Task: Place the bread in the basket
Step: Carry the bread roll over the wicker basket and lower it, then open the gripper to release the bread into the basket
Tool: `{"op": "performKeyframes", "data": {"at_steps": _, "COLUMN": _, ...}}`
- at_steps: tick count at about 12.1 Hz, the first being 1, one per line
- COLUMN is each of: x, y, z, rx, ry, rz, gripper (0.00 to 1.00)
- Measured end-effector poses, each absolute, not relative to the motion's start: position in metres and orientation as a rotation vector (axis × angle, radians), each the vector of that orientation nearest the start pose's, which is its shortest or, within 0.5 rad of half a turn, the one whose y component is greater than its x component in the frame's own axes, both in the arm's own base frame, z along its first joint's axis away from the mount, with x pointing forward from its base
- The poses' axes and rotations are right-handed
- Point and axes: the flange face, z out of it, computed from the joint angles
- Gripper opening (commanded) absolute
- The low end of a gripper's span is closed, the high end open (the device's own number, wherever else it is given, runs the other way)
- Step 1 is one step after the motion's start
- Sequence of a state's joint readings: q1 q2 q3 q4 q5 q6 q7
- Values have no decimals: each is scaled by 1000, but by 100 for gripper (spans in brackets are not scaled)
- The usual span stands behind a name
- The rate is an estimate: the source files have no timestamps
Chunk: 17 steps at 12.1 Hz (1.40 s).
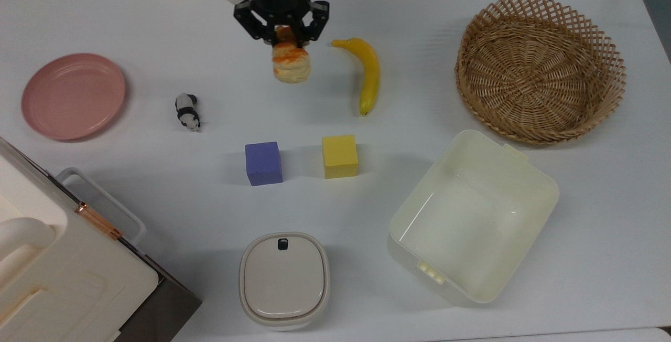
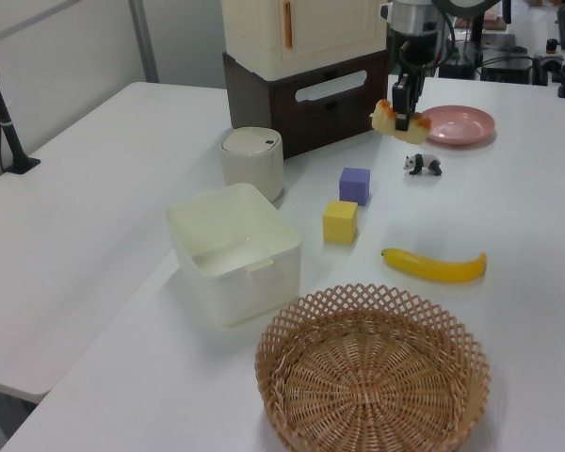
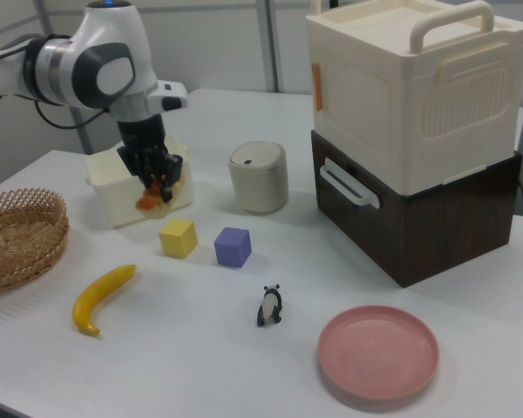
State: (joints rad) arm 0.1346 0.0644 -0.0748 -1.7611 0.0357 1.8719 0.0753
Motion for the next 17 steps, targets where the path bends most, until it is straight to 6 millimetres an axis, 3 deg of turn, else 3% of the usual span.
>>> {"op": "performKeyframes", "data": {"at_steps": 2, "x": 584, "y": 74, "z": 527, "rx": -3099, "ry": 69, "rz": -77, "gripper": 38}}
{"op": "performKeyframes", "data": {"at_steps": 5, "x": 573, "y": 154, "z": 541, "rx": -3083, "ry": 65, "rz": -111, "gripper": 43}}
{"op": "performKeyframes", "data": {"at_steps": 8, "x": 530, "y": 276, "z": 543, "rx": -3067, "ry": -150, "rz": -107, "gripper": 44}}
{"op": "performKeyframes", "data": {"at_steps": 9, "x": 518, "y": 303, "z": 539, "rx": -3065, "ry": -216, "rz": -94, "gripper": 57}}
{"op": "performKeyframes", "data": {"at_steps": 10, "x": 497, "y": 342, "z": 528, "rx": -3064, "ry": -317, "rz": -67, "gripper": 57}}
{"op": "performKeyframes", "data": {"at_steps": 12, "x": 466, "y": 398, "z": 509, "rx": -3050, "ry": -471, "rz": -47, "gripper": 57}}
{"op": "performKeyframes", "data": {"at_steps": 14, "x": 453, "y": 435, "z": 495, "rx": -3009, "ry": -540, "rz": -114, "gripper": 61}}
{"op": "performKeyframes", "data": {"at_steps": 15, "x": 451, "y": 446, "z": 488, "rx": -2995, "ry": -538, "rz": -144, "gripper": 74}}
{"op": "performKeyframes", "data": {"at_steps": 17, "x": 455, "y": 460, "z": 474, "rx": -2970, "ry": -527, "rz": -199, "gripper": 82}}
